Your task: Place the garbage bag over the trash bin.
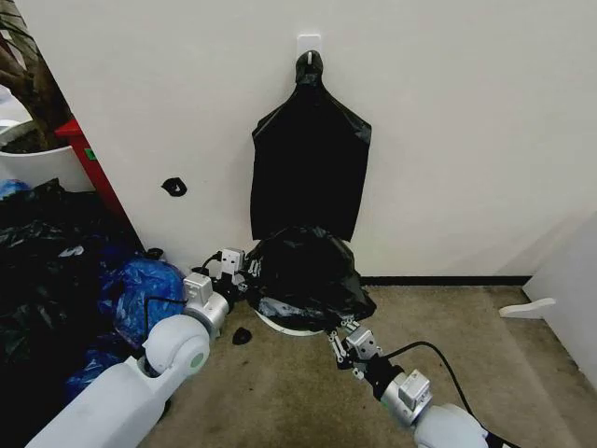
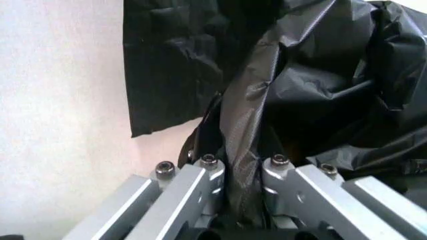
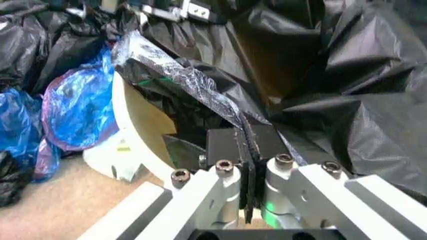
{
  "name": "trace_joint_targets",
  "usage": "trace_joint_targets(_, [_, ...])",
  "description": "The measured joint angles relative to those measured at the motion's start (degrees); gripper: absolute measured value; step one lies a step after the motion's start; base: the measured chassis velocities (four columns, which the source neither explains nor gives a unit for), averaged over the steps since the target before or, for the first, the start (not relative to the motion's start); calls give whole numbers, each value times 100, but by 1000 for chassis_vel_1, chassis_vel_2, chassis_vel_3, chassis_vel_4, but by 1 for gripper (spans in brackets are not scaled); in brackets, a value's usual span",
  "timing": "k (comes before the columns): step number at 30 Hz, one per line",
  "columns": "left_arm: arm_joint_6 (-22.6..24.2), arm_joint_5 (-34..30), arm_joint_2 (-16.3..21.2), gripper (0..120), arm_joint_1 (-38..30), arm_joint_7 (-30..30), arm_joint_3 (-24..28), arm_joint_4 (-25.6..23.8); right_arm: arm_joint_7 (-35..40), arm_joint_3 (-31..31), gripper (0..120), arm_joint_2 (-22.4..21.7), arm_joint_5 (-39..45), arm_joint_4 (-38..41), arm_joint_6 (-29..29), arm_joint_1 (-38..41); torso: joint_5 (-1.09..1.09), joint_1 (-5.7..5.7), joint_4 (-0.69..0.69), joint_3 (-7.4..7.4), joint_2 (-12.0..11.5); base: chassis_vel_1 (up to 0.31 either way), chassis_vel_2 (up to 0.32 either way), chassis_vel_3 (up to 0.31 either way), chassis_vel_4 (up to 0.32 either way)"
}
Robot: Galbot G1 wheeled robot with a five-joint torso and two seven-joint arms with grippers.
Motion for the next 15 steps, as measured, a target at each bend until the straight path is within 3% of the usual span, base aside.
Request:
trace_joint_targets(1, [1,-15,-4,4,-6,-9,0,-1,-64,3,0,17,-69,-55,147,-4,0,0,0,0,0,0,0,0,0])
trace_joint_targets(6, [142,-489,-61,4,-77,-276,-77,-68,-1634,151,0,246,-519,-826,2165,-22,0,0,1,0,0,0,0,0,0])
trace_joint_targets(10, [339,-1002,-96,4,-86,-494,-120,-215,-2184,172,0,461,-906,-1405,2773,23,0,0,-1,0,0,0,0,0,0])
trace_joint_targets(13, [477,-1228,-97,4,-63,-591,-122,-316,-2181,204,0,584,-1159,-1682,2876,88,1,0,-1,0,0,0,0,0,0])
trace_joint_targets(14, [602,-1420,-91,4,-41,-677,-126,-410,-2097,253,0,662,-1441,-1880,2917,144,1,0,0,0,0,0,0,0,0])
trace_joint_targets(15, [977,-2010,-46,4,-9,-919,-160,-679,-1792,447,0,833,-2196,-2396,3020,340,1,0,0,0,0,0,0,0,0])
